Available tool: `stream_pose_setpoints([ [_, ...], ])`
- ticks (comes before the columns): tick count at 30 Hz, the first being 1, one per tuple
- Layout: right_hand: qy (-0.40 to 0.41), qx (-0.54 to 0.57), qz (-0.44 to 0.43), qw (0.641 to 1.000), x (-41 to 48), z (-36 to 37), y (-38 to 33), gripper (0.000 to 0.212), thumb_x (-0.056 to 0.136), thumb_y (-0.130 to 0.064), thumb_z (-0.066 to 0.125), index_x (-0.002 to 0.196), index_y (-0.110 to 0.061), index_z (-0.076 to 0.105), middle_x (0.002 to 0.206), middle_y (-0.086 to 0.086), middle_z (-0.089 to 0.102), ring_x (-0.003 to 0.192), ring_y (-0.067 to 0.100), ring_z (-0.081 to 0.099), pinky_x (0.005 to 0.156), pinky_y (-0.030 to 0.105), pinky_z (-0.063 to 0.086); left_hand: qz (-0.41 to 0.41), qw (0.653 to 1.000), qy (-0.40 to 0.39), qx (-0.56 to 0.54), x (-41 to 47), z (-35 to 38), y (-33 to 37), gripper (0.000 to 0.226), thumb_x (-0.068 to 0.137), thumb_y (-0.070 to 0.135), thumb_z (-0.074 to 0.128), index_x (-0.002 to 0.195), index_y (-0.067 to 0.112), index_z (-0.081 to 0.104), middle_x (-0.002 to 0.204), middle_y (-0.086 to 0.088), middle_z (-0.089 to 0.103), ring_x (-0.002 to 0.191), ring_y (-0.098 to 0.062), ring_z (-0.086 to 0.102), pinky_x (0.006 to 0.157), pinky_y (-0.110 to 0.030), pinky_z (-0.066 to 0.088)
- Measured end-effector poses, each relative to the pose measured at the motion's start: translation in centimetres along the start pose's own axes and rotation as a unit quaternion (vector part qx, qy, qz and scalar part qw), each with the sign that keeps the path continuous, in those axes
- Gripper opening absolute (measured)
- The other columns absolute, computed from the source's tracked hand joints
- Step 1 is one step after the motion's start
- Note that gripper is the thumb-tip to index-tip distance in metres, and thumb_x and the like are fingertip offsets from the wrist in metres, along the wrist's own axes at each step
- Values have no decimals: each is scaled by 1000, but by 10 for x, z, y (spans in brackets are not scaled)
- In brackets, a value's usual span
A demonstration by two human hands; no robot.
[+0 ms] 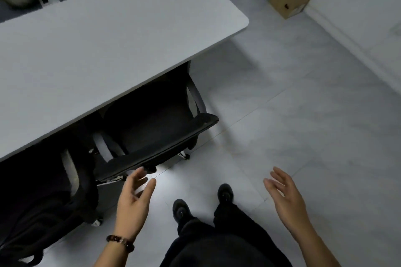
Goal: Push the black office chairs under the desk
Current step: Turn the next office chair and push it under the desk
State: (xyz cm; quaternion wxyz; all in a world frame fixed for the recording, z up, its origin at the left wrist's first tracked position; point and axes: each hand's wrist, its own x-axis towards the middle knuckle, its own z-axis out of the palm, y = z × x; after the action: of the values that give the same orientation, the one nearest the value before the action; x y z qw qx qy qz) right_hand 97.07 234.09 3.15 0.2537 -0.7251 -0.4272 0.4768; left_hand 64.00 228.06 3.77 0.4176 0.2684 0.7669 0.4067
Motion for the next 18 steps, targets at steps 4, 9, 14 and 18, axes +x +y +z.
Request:
stream_pose_setpoints([
  [4,98,32,2,995,3,-51,4,47,91,-27,65,136,-29,49,130,-14,57,116,1,56,81,12,40,38,996,-82,25,41,48,43,39,87,19,64,124,25,53,117,-1,61,110,-20,60,96,-46,49],
  [9,193,87,-22,977,37,-118,4,49,91,-25,66,136,-30,48,131,-14,56,116,0,56,86,18,44,123,980,-149,45,74,148,125,40,88,14,63,126,18,53,118,-2,60,106,-3,58,90,-21,47],
  [14,208,130,-22,969,124,-173,5,52,91,-20,66,138,-26,47,135,-8,55,118,6,56,83,10,46,163,973,-160,37,101,267,188,39,89,16,63,127,19,54,116,0,62,105,-5,59,77,-9,47],
  [18,152,123,-36,980,227,-224,-23,60,90,-17,67,143,-24,41,140,-5,51,118,5,54,86,10,39,144,979,-145,-2,123,360,237,39,87,19,66,124,22,55,116,-1,62,108,-12,60,93,-34,50],
])
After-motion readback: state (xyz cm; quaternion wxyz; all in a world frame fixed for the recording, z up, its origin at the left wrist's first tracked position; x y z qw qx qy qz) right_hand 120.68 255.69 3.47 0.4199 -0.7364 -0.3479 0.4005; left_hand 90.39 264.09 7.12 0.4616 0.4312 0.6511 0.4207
